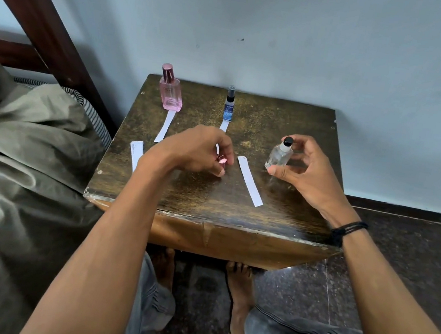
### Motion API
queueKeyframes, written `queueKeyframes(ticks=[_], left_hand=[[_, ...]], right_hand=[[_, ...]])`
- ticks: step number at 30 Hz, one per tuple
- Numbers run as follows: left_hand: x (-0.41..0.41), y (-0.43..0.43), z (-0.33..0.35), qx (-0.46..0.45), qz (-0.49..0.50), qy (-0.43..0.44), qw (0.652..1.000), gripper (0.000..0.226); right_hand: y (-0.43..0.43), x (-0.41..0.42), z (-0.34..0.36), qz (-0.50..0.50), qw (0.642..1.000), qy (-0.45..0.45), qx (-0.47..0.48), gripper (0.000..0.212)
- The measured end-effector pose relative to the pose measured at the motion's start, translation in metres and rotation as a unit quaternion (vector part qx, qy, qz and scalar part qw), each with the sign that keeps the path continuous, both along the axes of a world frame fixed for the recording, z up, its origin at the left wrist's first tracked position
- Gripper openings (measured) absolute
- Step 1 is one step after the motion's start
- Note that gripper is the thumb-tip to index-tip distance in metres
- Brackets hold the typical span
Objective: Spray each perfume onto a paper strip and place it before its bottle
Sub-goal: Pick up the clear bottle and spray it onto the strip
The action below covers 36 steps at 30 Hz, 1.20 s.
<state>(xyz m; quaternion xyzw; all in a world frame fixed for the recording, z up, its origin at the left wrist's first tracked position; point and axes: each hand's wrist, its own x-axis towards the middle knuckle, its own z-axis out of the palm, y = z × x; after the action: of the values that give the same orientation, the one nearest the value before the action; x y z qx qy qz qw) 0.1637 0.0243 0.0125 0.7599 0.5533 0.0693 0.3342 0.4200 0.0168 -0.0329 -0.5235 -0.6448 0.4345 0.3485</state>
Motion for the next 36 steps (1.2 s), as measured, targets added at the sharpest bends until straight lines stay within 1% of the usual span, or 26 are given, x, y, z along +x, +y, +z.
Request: queueKeyframes(ticks=[1, 3, 6, 8, 10, 14, 17, 21, 26, 31, 36], left_hand=[[0.001, 0.001, 0.002, 0.013, 0.01, -0.033, 0.999, 0.021], [0.006, 0.001, 0.005, 0.046, 0.045, -0.131, 0.989, 0.022], [0.025, -0.001, 0.009, 0.1, 0.116, -0.268, 0.951, 0.025], [0.037, -0.003, 0.008, 0.118, 0.146, -0.324, 0.927, 0.027], [0.047, -0.005, 0.006, 0.129, 0.155, -0.355, 0.913, 0.029], [0.059, -0.008, 0.004, 0.164, 0.135, -0.372, 0.904, 0.035], [0.065, -0.009, 0.002, 0.168, 0.112, -0.38, 0.903, 0.037], [0.07, -0.011, -0.001, 0.171, 0.079, -0.37, 0.91, 0.038], [0.072, -0.01, -0.003, 0.19, 0.056, -0.328, 0.924, 0.039], [0.075, -0.011, -0.006, 0.176, 0.062, -0.326, 0.927, 0.054], [0.073, -0.009, -0.008, 0.177, 0.068, -0.31, 0.932, 0.04]], right_hand=[[0.001, 0.0, -0.001, -0.004, 1.0, -0.006, 0.0, 0.052], [0.001, 0.0, -0.002, -0.01, 1.0, -0.017, -0.001, 0.047], [0.001, -0.001, -0.001, -0.009, 1.0, -0.023, 0.001, 0.045], [0.0, -0.001, 0.0, -0.008, 1.0, -0.024, 0.0, 0.044], [0.0, -0.001, 0.0, -0.006, 1.0, -0.027, -0.001, 0.044], [0.0, -0.001, 0.0, -0.001, 1.0, -0.03, 0.001, 0.046], [0.001, -0.001, -0.001, 0.005, 1.0, -0.028, 0.002, 0.046], [0.001, -0.001, -0.001, 0.011, 0.999, -0.033, 0.007, 0.046], [0.0, -0.001, 0.0, 0.017, 0.999, -0.031, 0.012, 0.043], [0.0, -0.001, 0.001, 0.016, 0.999, -0.032, 0.01, 0.042], [0.001, -0.001, 0.0, 0.016, 0.999, -0.04, 0.008, 0.042]])
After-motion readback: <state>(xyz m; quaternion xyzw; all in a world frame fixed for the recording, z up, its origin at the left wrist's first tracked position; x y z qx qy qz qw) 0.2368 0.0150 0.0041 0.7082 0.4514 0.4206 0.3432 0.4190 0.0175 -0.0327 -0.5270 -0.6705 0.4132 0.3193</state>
